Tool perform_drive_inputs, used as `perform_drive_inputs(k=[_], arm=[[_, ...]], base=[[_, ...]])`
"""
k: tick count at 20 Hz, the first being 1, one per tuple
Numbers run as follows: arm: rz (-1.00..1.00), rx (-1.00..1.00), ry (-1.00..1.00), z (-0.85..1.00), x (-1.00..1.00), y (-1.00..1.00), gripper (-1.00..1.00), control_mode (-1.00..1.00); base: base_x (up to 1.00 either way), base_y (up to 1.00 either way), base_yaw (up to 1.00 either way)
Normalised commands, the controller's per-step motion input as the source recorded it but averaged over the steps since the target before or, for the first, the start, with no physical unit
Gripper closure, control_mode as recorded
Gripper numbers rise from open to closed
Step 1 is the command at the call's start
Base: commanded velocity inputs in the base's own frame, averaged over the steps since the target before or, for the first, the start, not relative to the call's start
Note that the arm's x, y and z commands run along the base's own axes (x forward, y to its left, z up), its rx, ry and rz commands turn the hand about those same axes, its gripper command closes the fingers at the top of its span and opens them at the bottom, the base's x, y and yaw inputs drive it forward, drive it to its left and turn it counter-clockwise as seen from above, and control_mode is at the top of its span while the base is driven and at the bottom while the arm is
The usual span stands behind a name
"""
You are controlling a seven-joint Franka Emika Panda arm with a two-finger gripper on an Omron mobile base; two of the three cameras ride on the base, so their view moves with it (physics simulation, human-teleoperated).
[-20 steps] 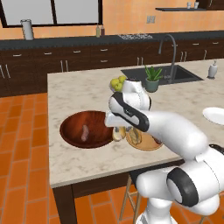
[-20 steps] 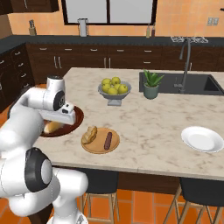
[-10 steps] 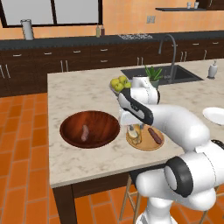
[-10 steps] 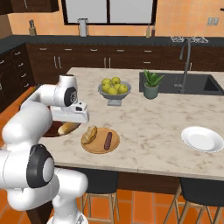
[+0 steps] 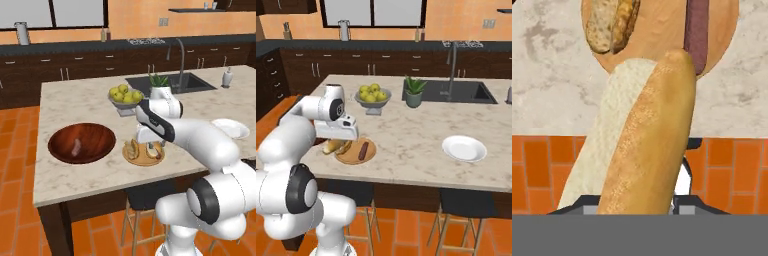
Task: Place one bun and one sausage from the bowl on each plate.
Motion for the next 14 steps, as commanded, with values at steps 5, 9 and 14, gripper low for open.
perform_drive_inputs(k=[5,9,14], arm=[[0.00,0.00,0.00,0.00,0.00,0.00,1.00,1.00],[0.00,0.00,0.00,0.00,0.00,0.00,1.00,1.00],[0.00,0.00,0.00,0.00,0.00,0.00,1.00,1.00]], base=[[0.27,-1.00,-0.01],[0.31,-1.00,0.00],[0.24,-1.00,0.00]])
